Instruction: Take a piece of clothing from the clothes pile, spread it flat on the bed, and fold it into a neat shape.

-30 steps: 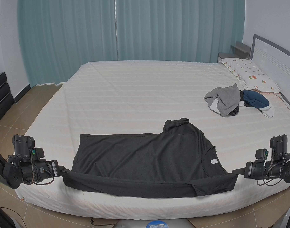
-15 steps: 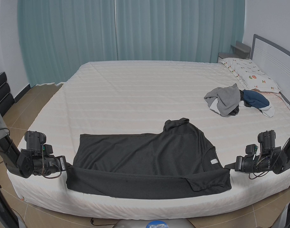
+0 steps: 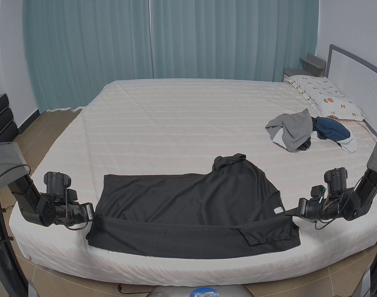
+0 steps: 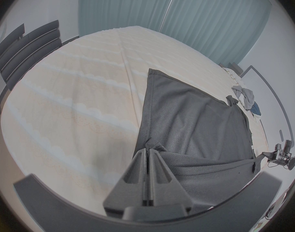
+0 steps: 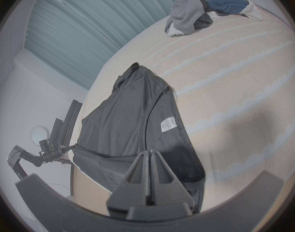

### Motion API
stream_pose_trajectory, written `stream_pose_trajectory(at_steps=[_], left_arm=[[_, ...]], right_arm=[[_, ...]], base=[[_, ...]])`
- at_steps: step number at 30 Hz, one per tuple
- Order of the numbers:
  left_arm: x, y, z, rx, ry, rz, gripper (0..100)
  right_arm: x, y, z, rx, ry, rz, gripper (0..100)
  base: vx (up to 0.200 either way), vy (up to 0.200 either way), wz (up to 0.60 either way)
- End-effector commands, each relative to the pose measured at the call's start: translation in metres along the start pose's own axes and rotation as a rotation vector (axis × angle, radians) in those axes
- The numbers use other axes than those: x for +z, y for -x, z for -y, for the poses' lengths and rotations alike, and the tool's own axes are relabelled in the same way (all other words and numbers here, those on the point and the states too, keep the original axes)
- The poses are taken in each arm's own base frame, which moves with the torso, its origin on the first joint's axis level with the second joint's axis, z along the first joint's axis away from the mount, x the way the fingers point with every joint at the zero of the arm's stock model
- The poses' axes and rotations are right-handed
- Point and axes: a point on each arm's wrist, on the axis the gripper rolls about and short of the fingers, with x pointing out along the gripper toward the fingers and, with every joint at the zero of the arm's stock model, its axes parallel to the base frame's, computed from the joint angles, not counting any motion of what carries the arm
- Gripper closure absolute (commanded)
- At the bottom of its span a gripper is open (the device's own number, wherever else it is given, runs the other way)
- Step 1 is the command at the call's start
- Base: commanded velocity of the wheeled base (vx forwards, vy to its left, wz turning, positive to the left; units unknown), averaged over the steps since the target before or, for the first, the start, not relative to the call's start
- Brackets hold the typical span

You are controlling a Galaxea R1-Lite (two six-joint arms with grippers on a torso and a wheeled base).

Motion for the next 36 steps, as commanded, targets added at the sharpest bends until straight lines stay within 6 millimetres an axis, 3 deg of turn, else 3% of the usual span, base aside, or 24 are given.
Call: stream_pose_trajectory(at_steps=[1, 8, 9, 17, 21, 28, 36], left_arm=[[-0.002, -0.008, -0.002, 0.004, 0.021, -0.014, 100], [-0.002, -0.011, -0.003, 0.004, 0.033, -0.02, 100], [-0.002, -0.011, -0.003, 0.003, 0.033, -0.021, 0], [-0.001, -0.01, -0.003, 0.002, 0.042, -0.016, 0], [0.003, -0.005, -0.003, 0.001, 0.076, 0.006, 0], [0.018, 0.027, -0.009, -0.076, 0.262, 0.074, 0], [0.002, 0.053, -0.004, -0.203, 0.443, 0.004, 0]], right_arm=[[-0.001, -0.008, 0.004, -0.003, -0.011, -0.015, 100], [-0.003, -0.012, 0.004, 0.0, -0.009, -0.027, 100], [-0.004, -0.013, 0.004, 0.0, -0.009, -0.033, 0], [0.003, -0.007, -0.002, 0.012, -0.022, 0.002, 0], [0.008, 0.011, -0.015, 0.034, -0.056, 0.047, 0], [-0.028, 0.047, -0.06, 0.112, -0.208, -0.007, 0], [-0.067, 0.044, -0.083, 0.058, -0.392, -0.112, 0]], base=[[0.0, 0.0, 0.0], [0.0, 0.0, 0.0], [0.0, 0.0, 0.0], [0.0, 0.0, 0.0], [0.0, 0.0, 0.0], [0.0, 0.0, 0.0], [0.0, 0.0, 0.0]])
